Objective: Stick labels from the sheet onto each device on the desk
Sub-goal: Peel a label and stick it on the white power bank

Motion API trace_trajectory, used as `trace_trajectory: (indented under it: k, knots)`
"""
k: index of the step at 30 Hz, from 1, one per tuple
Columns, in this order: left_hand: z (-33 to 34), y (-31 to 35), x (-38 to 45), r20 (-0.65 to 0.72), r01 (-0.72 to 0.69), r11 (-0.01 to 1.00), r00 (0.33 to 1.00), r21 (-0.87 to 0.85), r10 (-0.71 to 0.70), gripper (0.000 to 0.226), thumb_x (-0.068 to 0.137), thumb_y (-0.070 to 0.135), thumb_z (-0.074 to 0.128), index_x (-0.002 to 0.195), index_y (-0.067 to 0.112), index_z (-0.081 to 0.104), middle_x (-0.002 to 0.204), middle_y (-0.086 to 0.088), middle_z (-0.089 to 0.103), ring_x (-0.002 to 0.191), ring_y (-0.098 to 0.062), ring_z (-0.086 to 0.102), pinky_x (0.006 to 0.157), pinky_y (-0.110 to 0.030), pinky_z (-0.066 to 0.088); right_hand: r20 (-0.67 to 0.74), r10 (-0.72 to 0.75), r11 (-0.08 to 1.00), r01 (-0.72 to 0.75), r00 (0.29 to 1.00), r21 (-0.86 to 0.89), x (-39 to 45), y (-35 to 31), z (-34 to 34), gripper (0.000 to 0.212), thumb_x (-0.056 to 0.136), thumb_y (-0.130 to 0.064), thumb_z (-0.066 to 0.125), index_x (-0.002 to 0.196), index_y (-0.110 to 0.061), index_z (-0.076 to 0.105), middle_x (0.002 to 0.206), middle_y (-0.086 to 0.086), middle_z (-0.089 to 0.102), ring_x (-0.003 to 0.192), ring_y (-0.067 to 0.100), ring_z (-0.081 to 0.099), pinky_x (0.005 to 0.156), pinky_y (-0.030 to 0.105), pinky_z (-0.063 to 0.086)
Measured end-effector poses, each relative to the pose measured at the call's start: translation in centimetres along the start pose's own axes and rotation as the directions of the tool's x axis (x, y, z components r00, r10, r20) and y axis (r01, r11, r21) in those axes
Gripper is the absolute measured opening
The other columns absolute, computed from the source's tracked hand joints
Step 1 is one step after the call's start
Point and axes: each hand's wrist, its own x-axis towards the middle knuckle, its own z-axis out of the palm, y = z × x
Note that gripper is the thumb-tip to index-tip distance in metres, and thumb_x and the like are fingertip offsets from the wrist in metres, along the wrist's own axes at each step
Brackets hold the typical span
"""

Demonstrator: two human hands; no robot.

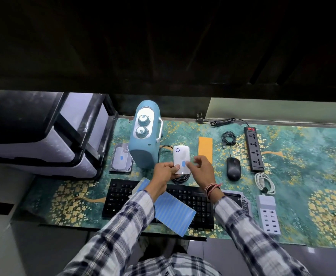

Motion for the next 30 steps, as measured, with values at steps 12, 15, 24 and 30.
trace_trajectory:
  k: [12,15,24,30]
  knots:
    - [-0.9,-0.8,0.0,0.042,0.059,0.989,0.997,0.133,-0.065,0.013,0.092,0.004,0.070,0.102,0.001,0.077,0.096,-0.011,0.079,0.092,-0.035,0.075,0.080,-0.041,0.062,0.258,0.160,0.903,-0.247,0.953,0.351,-0.5,0.6,-0.1,0.027,0.077,0.008,0.075,0.103,0.009,0.069,0.095,0.022,0.075,0.076,0.029,0.073,0.058,0.028,0.057]
    - [-0.8,-0.7,0.8,0.045,0.072,0.972,0.995,0.224,-0.084,0.012,0.092,0.006,0.070,0.101,0.005,0.078,0.095,-0.006,0.079,0.086,-0.027,0.071,0.070,-0.029,0.054,0.276,0.180,0.883,-0.279,0.944,0.378,-0.4,1.6,-0.1,0.033,0.075,0.012,0.071,0.108,0.006,0.068,0.096,0.019,0.075,0.077,0.025,0.072,0.062,0.028,0.057]
    - [2.4,1.1,7.6,-0.091,0.076,0.972,0.994,0.223,-0.057,0.016,0.093,-0.005,0.062,0.107,-0.006,0.070,0.101,-0.016,0.071,0.085,-0.025,0.066,0.075,-0.033,0.057,0.182,0.333,0.797,-0.380,0.925,0.469,-2.8,6.2,0.0,0.018,0.087,-0.007,0.067,0.106,-0.005,0.065,0.093,0.017,0.068,0.071,0.020,0.063,0.064,0.031,0.054]
    - [3.7,1.7,14.0,-0.187,0.115,0.952,0.980,0.284,-0.063,0.014,0.088,-0.003,0.071,0.102,-0.002,0.073,0.098,-0.011,0.073,0.091,-0.027,0.071,0.084,-0.040,0.061,0.203,0.371,0.800,-0.423,0.906,0.425,-5.0,8.7,-0.8,0.015,0.090,-0.005,0.065,0.104,-0.004,0.065,0.090,0.014,0.069,0.065,0.016,0.060,0.058,0.027,0.051]
